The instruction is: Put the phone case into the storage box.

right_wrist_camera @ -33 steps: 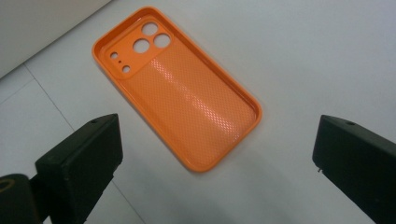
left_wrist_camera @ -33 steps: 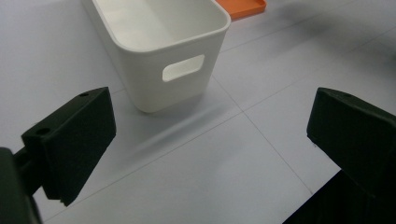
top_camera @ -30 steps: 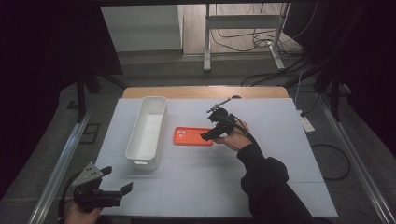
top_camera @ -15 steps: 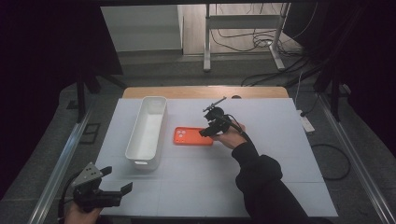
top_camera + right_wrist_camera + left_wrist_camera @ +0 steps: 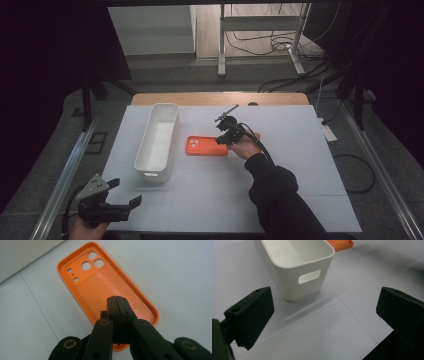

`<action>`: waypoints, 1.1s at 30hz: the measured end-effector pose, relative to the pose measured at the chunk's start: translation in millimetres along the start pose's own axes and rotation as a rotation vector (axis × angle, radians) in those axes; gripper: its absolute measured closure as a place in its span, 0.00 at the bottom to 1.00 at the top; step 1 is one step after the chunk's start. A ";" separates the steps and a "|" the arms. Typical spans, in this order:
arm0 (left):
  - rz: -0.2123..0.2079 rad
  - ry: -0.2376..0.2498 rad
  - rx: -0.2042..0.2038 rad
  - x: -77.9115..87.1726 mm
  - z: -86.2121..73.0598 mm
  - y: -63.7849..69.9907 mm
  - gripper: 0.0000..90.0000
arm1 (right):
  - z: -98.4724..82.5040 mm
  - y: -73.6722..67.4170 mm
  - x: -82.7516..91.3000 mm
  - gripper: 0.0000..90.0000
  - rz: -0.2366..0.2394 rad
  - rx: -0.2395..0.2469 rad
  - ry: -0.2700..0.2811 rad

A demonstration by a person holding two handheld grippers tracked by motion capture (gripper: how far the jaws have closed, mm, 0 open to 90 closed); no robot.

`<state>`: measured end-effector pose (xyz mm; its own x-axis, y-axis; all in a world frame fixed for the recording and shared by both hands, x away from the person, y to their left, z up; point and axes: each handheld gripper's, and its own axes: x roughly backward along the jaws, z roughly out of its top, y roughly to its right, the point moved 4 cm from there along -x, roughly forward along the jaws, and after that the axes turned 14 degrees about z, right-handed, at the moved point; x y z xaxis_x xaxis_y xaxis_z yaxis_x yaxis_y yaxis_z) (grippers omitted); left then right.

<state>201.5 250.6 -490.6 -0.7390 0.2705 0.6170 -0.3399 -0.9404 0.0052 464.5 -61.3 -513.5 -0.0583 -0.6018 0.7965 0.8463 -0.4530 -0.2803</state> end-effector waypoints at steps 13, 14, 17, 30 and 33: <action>0.001 0.000 -0.001 0.1 -0.1 0.0 0.03 | -11.0 4.1 -13.2 0.99 0.006 -0.016 -0.025; 0.001 0.000 0.000 0.1 -0.1 0.0 0.03 | -12.0 4.4 -14.3 0.99 0.005 -0.019 -0.025; 0.001 0.000 0.000 0.1 -0.1 0.0 0.03 | -15.3 5.4 -16.1 0.99 0.005 -0.026 -0.029; 0.002 -0.002 -0.003 -0.1 0.1 0.5 0.03 | -27.0 10.0 -16.7 0.99 -0.005 -0.036 -0.037; 0.002 -0.002 -0.002 -0.2 0.0 0.4 0.03 | -28.0 8.5 -16.4 0.99 0.002 -0.035 -0.041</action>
<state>201.5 250.1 -490.7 -0.7385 0.2683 0.6186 -0.3400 -0.9404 0.0021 457.7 -73.7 -543.9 -0.0348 -0.5756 0.8170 0.8272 -0.4753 -0.2996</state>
